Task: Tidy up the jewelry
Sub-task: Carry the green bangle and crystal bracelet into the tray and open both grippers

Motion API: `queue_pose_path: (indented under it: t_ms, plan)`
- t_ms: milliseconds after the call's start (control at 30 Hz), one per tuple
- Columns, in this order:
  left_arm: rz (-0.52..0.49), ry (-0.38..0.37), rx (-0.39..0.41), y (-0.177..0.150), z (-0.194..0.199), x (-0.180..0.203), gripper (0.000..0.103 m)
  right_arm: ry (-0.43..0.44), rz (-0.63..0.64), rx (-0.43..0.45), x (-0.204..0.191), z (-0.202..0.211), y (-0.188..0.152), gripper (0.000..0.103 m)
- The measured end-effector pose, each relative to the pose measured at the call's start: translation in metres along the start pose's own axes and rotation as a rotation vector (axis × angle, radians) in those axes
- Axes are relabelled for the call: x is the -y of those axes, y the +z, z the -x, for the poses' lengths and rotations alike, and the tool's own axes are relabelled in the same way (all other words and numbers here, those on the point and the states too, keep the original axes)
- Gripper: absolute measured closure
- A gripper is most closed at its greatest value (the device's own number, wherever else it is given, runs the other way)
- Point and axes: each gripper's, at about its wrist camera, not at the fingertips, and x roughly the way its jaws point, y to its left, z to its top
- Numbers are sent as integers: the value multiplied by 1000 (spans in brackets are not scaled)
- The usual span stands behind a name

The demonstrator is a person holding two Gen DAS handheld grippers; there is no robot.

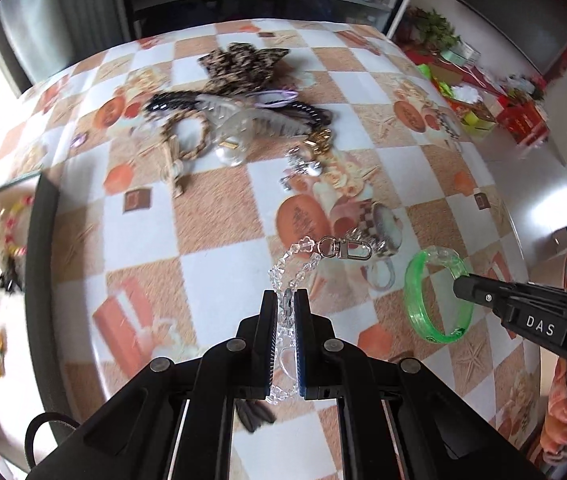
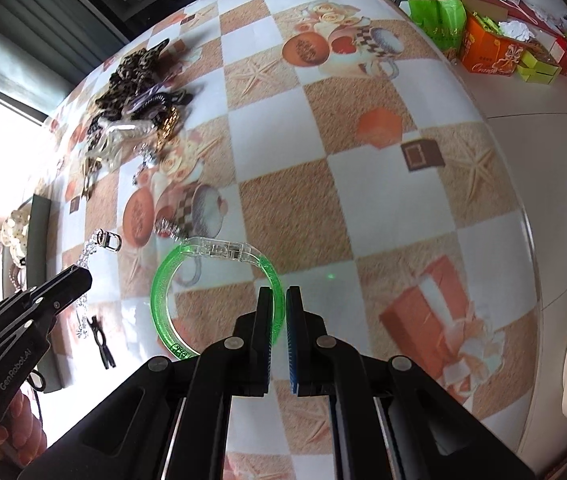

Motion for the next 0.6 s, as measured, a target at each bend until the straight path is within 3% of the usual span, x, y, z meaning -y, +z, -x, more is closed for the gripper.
queue_pose_path:
  t_ms: [600]
  plan:
    - [126, 34, 59, -25, 51, -45, 92, 1, 97, -21, -56, 19, -7, 96]
